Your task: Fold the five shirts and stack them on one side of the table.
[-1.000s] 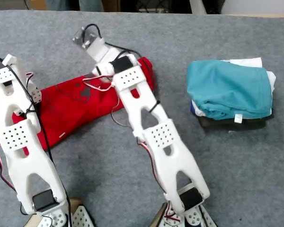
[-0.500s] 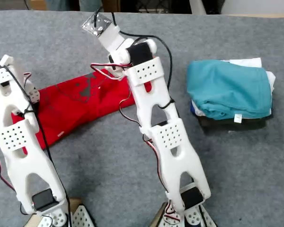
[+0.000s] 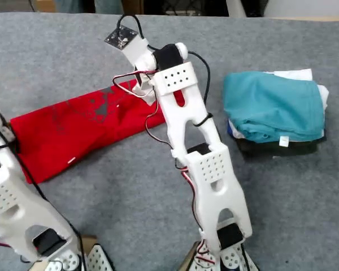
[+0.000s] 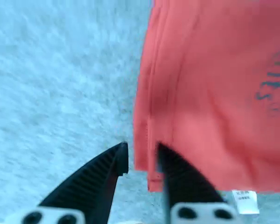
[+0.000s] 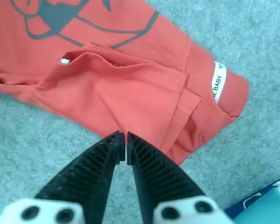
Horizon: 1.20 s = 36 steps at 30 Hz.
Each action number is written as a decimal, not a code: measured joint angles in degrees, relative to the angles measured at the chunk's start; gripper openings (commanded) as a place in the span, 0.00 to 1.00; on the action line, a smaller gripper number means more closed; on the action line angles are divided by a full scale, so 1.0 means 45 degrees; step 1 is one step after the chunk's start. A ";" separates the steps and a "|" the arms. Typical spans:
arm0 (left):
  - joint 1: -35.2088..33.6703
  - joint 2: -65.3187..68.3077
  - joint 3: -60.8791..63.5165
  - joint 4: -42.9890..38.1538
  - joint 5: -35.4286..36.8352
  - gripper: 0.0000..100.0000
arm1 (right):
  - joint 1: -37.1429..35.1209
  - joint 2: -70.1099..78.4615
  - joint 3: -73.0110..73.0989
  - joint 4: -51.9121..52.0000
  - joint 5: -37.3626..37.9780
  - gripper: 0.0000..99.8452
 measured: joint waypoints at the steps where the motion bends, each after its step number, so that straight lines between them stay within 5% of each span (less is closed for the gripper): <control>1: -0.0020 0.0000 0.0527 -0.0254 0.0254 0.27 | -0.0059 0.0000 0.0000 0.0000 0.0000 0.01; 9: -0.0840 0.0664 0.1661 -0.1993 0.1915 0.30 | -0.0313 -0.0234 0.0059 0.0000 0.0000 0.01; 13: -0.0781 0.1719 0.1485 -0.2012 0.1915 0.22 | -0.0313 -0.0879 0.0059 0.0000 0.0000 0.01; 21: -0.0586 0.3907 -0.1817 0.0274 0.1954 0.02 | -0.0332 -0.2247 0.0078 0.0000 0.0000 0.01; 26: -0.0645 0.5001 -0.3438 0.0840 0.1973 0.03 | -0.0332 -0.2891 0.0078 0.0000 0.0000 0.01; 36: -0.4024 0.5001 -0.7502 0.0762 0.1309 0.03 | 0.0449 -0.2950 0.0098 0.0020 0.0000 0.01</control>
